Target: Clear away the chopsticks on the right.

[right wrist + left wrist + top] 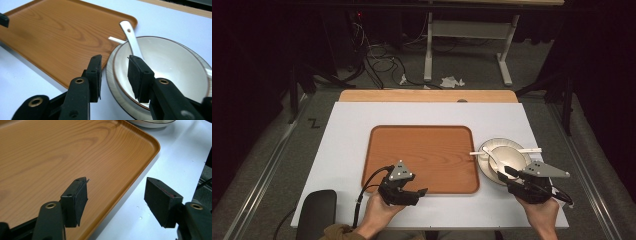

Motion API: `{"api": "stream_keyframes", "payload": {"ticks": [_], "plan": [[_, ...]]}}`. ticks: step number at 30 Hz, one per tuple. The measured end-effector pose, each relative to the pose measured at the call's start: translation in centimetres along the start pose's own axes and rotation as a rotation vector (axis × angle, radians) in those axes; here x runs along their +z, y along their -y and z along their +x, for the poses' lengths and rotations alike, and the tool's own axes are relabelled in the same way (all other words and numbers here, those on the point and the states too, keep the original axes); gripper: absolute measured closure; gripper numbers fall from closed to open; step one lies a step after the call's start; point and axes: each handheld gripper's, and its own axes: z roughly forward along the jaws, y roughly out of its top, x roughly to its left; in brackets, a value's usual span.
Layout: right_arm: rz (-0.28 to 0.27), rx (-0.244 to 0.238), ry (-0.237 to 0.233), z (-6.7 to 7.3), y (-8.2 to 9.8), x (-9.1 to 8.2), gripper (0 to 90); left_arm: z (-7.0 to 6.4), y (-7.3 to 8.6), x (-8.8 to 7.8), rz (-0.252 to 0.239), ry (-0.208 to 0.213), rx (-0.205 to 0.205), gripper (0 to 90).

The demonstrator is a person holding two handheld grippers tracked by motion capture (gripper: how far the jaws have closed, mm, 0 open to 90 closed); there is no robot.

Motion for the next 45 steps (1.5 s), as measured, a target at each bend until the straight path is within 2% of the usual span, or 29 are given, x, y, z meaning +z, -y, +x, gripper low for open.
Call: {"api": "stream_keyframes", "payload": {"ticks": [4,7,13,22,29,33,36,39,45], "plan": [[-0.008,0.006,0.016,-1.1,-0.2,-0.2,65.1,-0.1,0.1,-0.5,-0.011,-0.013,-0.002,36.1],[-0.013,0.012,0.033,-2.0,-0.5,-0.4,66.1,0.0,0.4,-0.9,-0.021,-0.027,-0.018,36.4],[-0.023,0.028,0.030,-4.3,-1.2,-0.6,72.3,0.1,0.9,-1.6,-0.033,-0.049,-0.038,36.4],[-0.006,0.012,0.091,-7.3,-2.1,-0.4,76.9,0.1,1.7,-2.5,-0.038,-0.091,-0.073,36.4],[0.012,0.064,0.083,-10.4,-2.2,0.5,77.5,0.1,2.4,-3.3,-0.045,-0.124,-0.105,36.4],[0.044,0.072,0.082,-12.0,-2.4,1.2,77.0,0.2,2.9,-3.6,-0.038,-0.147,-0.116,36.4],[0.101,0.042,0.075,-12.8,-2.7,2.3,76.2,0.2,3.2,-3.9,-0.040,-0.155,-0.138,36.4],[0.192,0.007,0.070,-13.6,-2.8,3.7,75.4,0.2,3.5,-4.1,-0.040,-0.168,-0.153,36.4],[0.270,-0.031,0.047,-14.6,-3.1,5.3,74.5,0.1,4.0,-4.5,-0.040,-0.190,-0.171,36.4]]}}
